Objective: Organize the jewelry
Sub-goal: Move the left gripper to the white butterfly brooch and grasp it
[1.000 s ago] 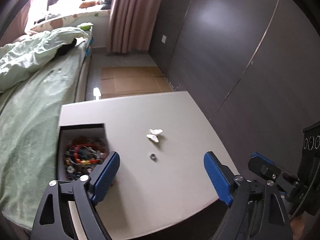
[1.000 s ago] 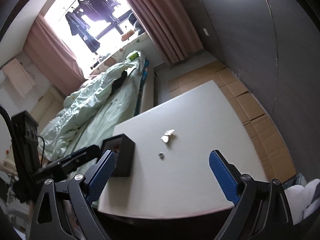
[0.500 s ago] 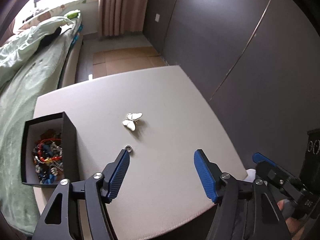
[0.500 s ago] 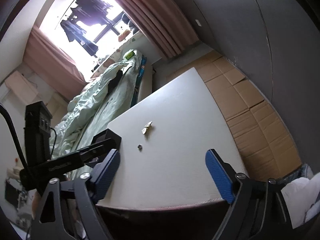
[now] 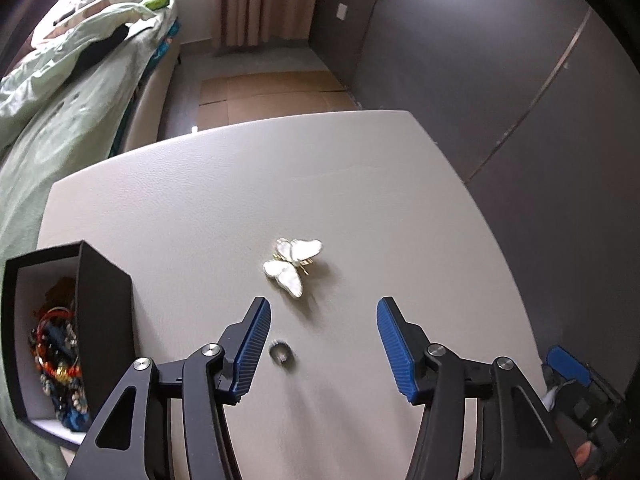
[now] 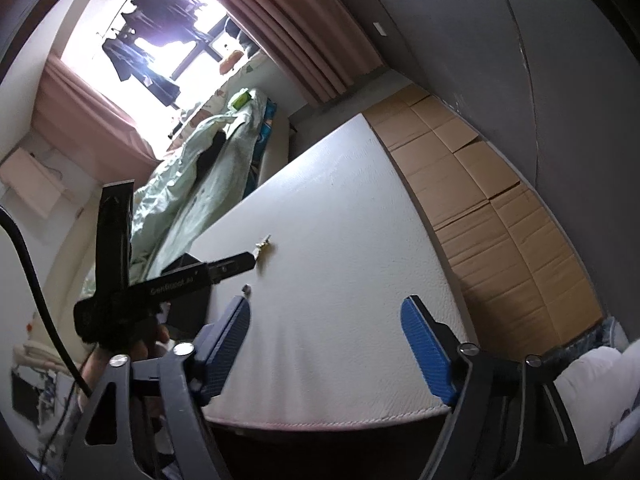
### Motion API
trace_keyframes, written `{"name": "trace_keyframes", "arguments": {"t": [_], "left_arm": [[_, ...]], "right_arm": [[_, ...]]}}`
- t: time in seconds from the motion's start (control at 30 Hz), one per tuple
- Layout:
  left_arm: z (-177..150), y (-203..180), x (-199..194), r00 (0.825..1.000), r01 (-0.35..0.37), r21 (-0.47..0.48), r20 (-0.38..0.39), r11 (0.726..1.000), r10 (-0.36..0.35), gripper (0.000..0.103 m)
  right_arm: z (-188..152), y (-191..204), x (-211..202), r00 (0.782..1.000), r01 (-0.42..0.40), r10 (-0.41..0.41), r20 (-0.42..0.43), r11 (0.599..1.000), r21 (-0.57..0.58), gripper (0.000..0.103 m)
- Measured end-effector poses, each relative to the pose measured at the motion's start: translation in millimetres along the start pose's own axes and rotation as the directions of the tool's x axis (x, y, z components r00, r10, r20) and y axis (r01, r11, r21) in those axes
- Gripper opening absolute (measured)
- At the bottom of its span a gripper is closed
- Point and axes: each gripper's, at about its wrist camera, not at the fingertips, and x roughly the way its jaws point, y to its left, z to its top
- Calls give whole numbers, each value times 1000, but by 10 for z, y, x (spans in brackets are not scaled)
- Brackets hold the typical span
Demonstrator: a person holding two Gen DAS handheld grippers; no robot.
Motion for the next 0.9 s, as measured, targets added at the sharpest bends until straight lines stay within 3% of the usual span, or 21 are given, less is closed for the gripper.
{"name": "trace_keyframes", "arguments": {"t": [0.1, 0.47, 0.57, 0.67, 0.7, 0.9], "left_arm": [[63, 34, 75, 1000, -3, -15, -4, 1000, 3, 57], [281, 63, 315, 998, -63, 18, -26, 998, 64, 54], [282, 34, 340, 992, -116, 36, -48, 993, 117, 45], [319, 71, 346, 986, -149, 23, -65, 989, 150, 30], [334, 109, 339, 987, -143, 11, -72, 990, 143, 26], [261, 200, 264, 994, -64, -9, -89, 998, 63, 26]], "right_arm": [[-3, 27, 98, 998, 52, -53, -14, 998, -37, 74], [58, 0, 323, 995, 78, -81, -54, 995, -55, 74], [76, -1, 362, 994, 84, -87, -64, 995, -47, 74], [78, 86, 395, 993, 85, -89, -71, 995, -59, 74], [76, 126, 404, 993, 84, -89, -74, 994, -66, 74], [2, 280, 495, 991, 82, -93, -100, 990, -111, 74]]}}
